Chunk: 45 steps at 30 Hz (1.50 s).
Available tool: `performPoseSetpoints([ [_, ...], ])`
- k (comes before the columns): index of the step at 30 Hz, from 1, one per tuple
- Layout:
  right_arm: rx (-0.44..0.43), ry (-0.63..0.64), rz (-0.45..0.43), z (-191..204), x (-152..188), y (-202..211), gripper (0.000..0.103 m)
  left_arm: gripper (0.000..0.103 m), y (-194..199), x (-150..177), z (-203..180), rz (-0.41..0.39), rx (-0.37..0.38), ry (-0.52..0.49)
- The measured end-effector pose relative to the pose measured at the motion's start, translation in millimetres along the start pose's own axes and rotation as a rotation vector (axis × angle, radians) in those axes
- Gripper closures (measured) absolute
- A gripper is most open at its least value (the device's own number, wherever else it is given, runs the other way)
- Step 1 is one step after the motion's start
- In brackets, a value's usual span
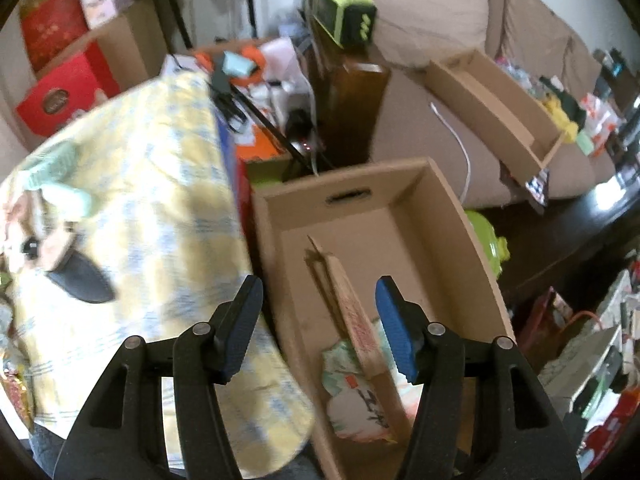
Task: Organize objects
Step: 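Open the left tool to release the board while the right tool lowers it, then withdraw both tools from the box and turn toward the table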
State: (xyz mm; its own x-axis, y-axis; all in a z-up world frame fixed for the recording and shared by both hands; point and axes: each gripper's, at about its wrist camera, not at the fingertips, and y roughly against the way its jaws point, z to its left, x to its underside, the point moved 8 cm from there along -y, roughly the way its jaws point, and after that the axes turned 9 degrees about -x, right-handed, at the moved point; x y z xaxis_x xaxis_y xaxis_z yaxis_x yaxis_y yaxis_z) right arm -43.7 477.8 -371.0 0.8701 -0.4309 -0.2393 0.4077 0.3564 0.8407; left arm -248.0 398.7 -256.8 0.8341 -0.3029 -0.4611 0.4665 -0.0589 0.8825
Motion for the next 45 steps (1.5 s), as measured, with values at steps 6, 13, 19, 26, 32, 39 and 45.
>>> performPoseSetpoints([
  [6,0.007,-0.016,-0.082,6,-13,8,0.085,0.047,36,-7,51,-0.135,-0.085,0.032],
  [13,0.012,0.012,-0.13,26,-23,14,0.084,0.045,78,10,108,-0.236,-0.191,0.021],
  [19,0.0,0.038,-0.161,53,-28,22,0.084,0.044,101,32,167,-0.266,-0.222,0.06],
  [26,-0.108,0.239,-0.237,153,-30,44,0.084,0.044,106,65,252,-0.254,-0.237,0.198],
  [32,-0.108,0.327,-0.252,205,-28,47,0.084,0.044,114,83,316,-0.294,-0.183,0.327],
  [39,-0.096,0.405,-0.264,256,-37,55,0.084,0.044,134,85,409,-0.337,-0.197,0.491],
  [45,-0.099,0.487,-0.255,301,-37,46,0.084,0.044,125,102,479,-0.287,-0.232,0.593],
])
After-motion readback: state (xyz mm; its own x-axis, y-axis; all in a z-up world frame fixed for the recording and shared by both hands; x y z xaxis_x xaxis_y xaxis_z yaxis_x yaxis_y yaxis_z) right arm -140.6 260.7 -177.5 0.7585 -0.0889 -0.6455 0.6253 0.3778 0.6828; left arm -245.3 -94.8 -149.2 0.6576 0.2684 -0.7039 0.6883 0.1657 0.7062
